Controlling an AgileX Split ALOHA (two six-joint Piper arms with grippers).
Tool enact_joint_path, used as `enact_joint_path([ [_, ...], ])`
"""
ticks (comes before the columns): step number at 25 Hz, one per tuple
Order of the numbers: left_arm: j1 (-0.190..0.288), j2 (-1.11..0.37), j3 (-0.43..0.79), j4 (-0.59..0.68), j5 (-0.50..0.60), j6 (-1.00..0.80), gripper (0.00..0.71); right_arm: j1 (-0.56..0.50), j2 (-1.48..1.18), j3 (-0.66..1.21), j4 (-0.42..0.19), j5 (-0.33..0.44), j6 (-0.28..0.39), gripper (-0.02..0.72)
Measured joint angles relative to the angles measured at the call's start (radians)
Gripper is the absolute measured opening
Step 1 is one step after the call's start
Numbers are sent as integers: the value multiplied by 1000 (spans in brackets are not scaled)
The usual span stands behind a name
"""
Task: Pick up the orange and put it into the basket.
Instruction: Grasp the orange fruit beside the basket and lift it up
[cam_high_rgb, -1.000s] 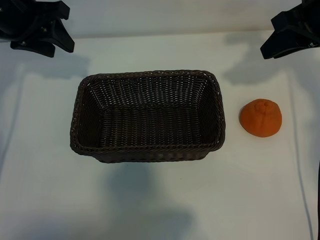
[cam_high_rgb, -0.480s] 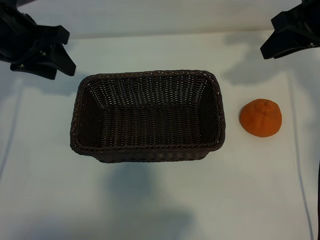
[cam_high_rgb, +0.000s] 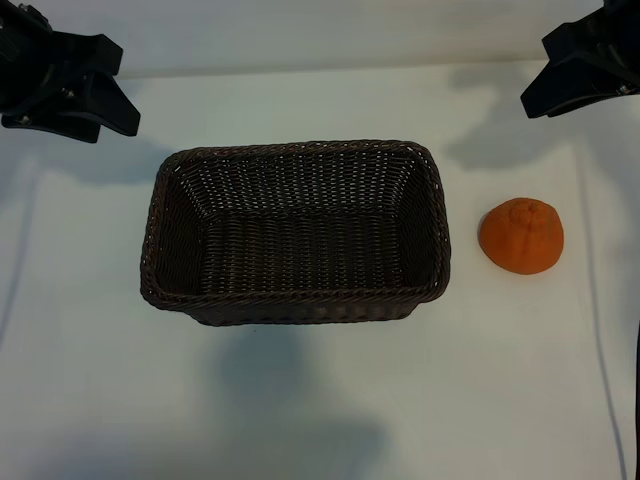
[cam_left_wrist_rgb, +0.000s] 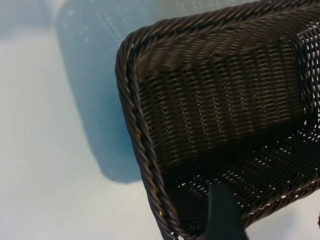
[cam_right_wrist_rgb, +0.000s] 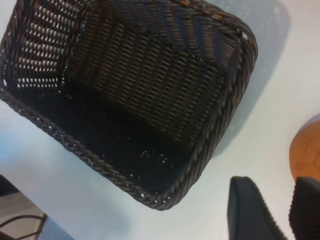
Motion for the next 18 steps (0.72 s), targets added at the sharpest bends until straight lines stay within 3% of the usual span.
enact_joint_path([
  [13,0,1,0,6,0,4,483,0,0,0,0,-41,0,247],
  [18,0,1,0,8,0,10,483,0,13,0,-32,-41,-19,326],
])
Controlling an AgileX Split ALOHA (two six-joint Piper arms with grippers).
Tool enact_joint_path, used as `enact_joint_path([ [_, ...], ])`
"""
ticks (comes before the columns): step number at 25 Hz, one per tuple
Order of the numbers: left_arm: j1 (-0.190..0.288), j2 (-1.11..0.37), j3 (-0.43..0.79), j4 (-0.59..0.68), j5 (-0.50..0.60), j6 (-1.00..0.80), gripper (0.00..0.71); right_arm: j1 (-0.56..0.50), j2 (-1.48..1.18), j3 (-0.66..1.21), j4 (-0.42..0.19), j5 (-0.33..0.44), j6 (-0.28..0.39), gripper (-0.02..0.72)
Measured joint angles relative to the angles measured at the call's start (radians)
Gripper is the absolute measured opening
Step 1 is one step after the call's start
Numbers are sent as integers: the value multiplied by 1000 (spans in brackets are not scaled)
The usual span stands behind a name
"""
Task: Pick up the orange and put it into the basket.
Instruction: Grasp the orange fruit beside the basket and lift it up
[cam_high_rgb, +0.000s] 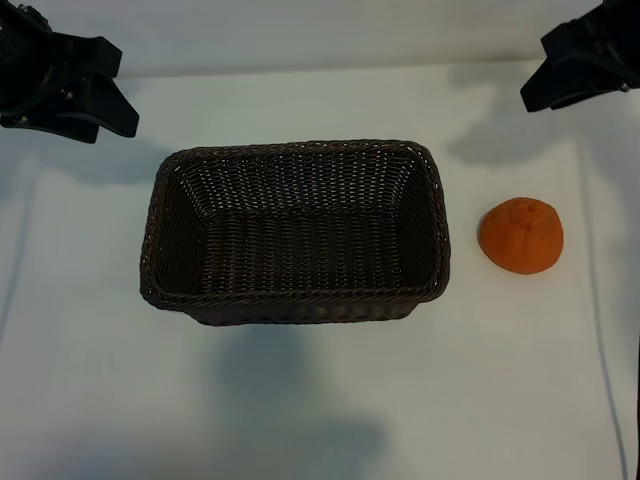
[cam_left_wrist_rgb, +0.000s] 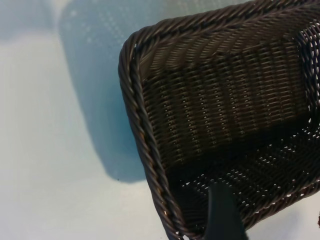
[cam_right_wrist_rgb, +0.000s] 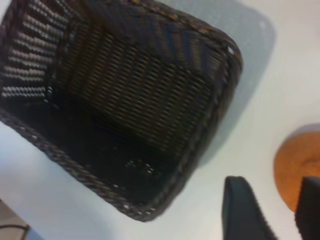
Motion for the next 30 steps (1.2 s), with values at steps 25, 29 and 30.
enact_joint_path([
  [25,0,0,0,22,0,16,486,0,255,85,-200,-152,40,562],
  [29,0,0,0,22,0,16,486,0,256,145,-193,-187,26,563],
  [30,0,0,0,22,0,16,486,0,256,152,-185,-191,22,563],
])
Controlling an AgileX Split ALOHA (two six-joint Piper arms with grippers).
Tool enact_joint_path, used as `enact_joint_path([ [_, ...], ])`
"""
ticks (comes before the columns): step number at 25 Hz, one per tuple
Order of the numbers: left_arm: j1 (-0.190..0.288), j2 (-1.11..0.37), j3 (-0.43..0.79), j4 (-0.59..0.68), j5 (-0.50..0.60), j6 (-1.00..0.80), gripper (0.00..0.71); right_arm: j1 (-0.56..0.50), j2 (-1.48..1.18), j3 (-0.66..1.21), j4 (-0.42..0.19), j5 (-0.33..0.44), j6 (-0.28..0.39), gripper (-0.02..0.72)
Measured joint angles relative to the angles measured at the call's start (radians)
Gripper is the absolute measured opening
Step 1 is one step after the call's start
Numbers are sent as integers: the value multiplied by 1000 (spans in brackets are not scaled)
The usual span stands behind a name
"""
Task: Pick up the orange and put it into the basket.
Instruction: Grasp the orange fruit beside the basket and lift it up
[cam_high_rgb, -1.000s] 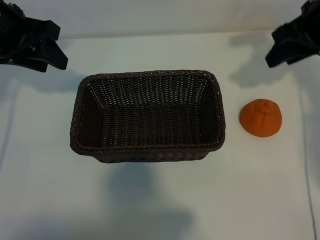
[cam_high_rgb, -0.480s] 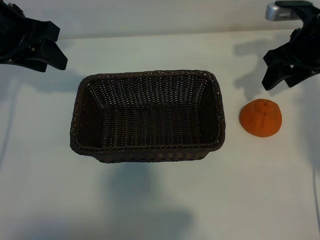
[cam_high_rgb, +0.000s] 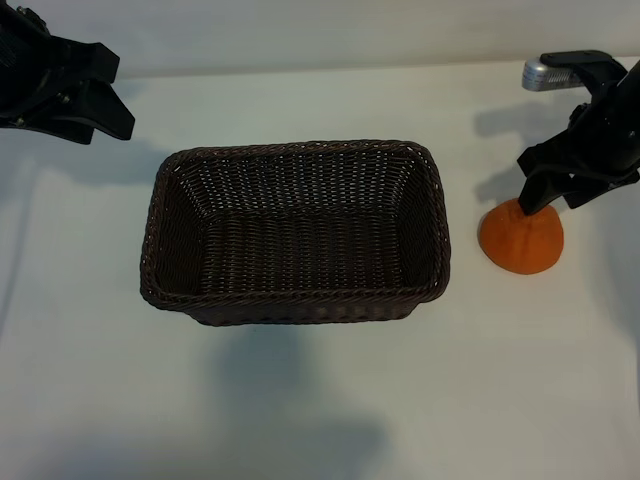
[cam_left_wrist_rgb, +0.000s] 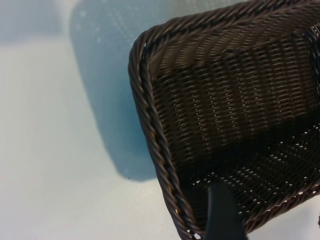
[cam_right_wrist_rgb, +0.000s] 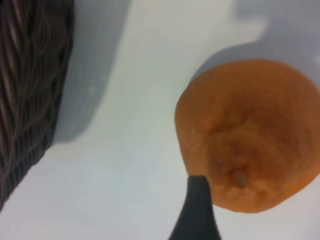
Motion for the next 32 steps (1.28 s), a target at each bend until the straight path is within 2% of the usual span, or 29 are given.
enact_joint_path([
  [11,0,0,0,2,0,4,486,0,0,6,31,-28,-10,561],
  [19,0,0,0,2,0,5,486,0,0,93,30,-124,-21,560],
  [23,0,0,0,2,0,5,486,2,0,107,35,-147,-22,547],
  [25,0,0,0,2,0,5,486,9,0,107,38,-149,-22,513],
  [27,0,0,0,2,0,5,486,24,9,107,45,-158,-23,432],
  [28,0,0,0,2,0,5,486,33,14,107,45,-163,-24,378],
  [31,0,0,0,2,0,5,486,52,30,107,46,-168,-27,137],
  [32,0,0,0,2,0,5,486,54,30,107,46,-169,-28,105],
])
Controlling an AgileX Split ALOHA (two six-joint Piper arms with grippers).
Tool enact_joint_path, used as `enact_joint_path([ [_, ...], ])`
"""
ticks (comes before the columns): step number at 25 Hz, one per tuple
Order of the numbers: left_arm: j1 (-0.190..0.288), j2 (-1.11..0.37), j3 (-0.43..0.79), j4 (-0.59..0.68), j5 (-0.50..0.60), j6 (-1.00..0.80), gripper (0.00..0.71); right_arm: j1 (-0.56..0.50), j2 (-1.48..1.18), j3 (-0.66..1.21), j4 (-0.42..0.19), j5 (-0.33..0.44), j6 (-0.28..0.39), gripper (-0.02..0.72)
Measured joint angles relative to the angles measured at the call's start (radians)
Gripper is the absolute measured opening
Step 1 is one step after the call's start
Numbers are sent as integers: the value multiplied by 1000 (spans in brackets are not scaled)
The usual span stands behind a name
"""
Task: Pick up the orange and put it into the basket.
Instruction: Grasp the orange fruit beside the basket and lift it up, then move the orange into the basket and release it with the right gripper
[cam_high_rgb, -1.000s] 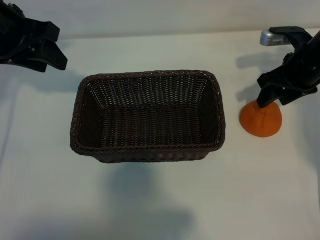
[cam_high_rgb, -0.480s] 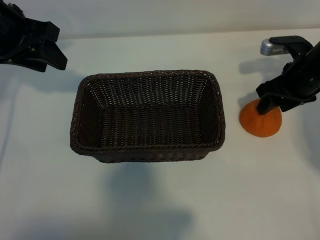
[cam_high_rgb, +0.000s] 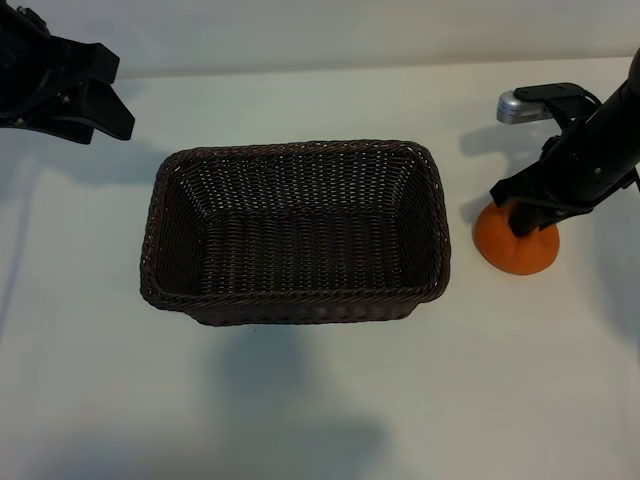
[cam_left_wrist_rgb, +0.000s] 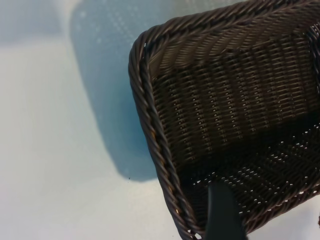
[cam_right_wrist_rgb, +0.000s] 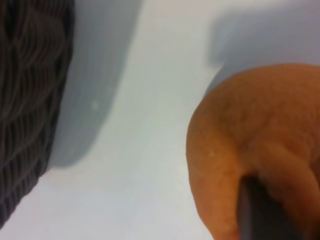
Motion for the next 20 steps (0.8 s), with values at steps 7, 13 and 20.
enact_joint_path([
  [7,0,0,0,-1,0,-1,486,0,0,-86,-17,124,25,93],
  [13,0,0,0,-1,0,-1,486,0,-29,-224,-20,289,50,93],
  [20,0,0,0,-1,0,-4,486,0,-99,-309,-43,391,78,93],
])
